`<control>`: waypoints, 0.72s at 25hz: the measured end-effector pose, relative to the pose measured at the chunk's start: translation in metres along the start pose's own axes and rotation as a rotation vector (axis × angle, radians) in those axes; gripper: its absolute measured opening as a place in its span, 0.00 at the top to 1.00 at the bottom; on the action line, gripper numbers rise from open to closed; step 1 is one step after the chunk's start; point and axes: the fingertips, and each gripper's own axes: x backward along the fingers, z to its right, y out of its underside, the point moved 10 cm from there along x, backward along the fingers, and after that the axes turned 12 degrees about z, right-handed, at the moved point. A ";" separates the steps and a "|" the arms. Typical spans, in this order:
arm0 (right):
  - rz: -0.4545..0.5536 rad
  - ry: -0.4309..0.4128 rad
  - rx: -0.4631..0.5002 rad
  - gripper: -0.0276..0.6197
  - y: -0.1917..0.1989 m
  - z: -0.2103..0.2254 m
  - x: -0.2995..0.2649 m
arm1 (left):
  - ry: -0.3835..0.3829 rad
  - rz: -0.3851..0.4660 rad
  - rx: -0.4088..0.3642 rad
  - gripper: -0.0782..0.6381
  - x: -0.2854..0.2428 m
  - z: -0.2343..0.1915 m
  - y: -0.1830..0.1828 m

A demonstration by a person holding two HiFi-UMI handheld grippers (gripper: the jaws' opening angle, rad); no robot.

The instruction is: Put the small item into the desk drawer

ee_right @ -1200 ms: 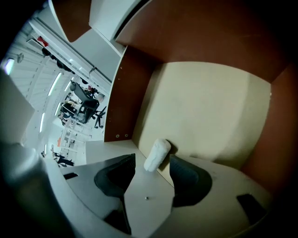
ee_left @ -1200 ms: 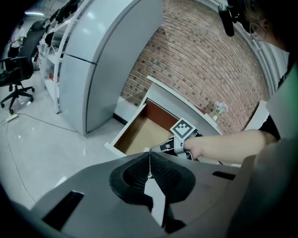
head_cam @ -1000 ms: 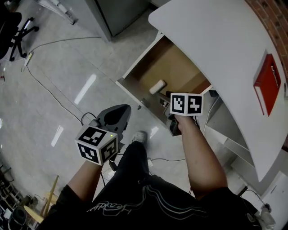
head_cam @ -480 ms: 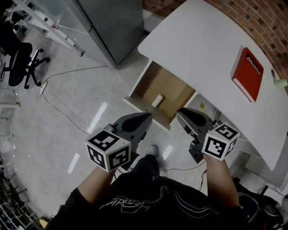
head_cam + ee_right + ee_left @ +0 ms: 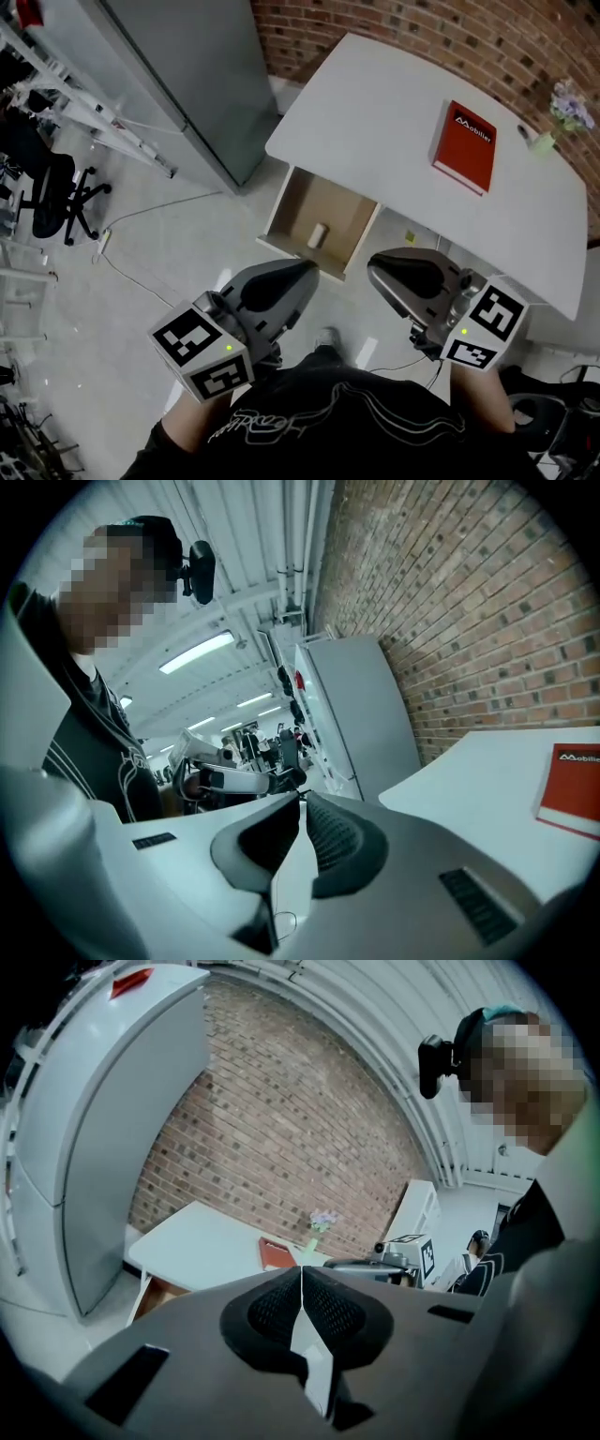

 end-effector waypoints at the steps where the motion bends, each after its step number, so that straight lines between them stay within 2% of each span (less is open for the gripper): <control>1: 0.017 -0.007 -0.003 0.87 0.001 -0.004 0.002 | 0.011 0.003 -0.012 0.86 0.001 0.006 -0.001; 4: 0.065 -0.017 -0.006 0.87 -0.001 -0.013 0.007 | 0.027 0.020 -0.044 0.86 0.005 0.020 -0.007; 9: 0.090 -0.013 0.022 0.87 -0.031 -0.044 0.010 | 0.035 0.035 -0.068 0.86 0.016 0.045 -0.031; 14: 0.093 -0.009 0.028 0.87 -0.033 -0.033 -0.002 | 0.047 0.035 -0.086 0.86 0.007 0.032 -0.036; 18: 0.104 0.010 0.048 0.87 -0.036 -0.051 0.001 | 0.053 0.027 -0.105 0.86 0.018 0.041 -0.033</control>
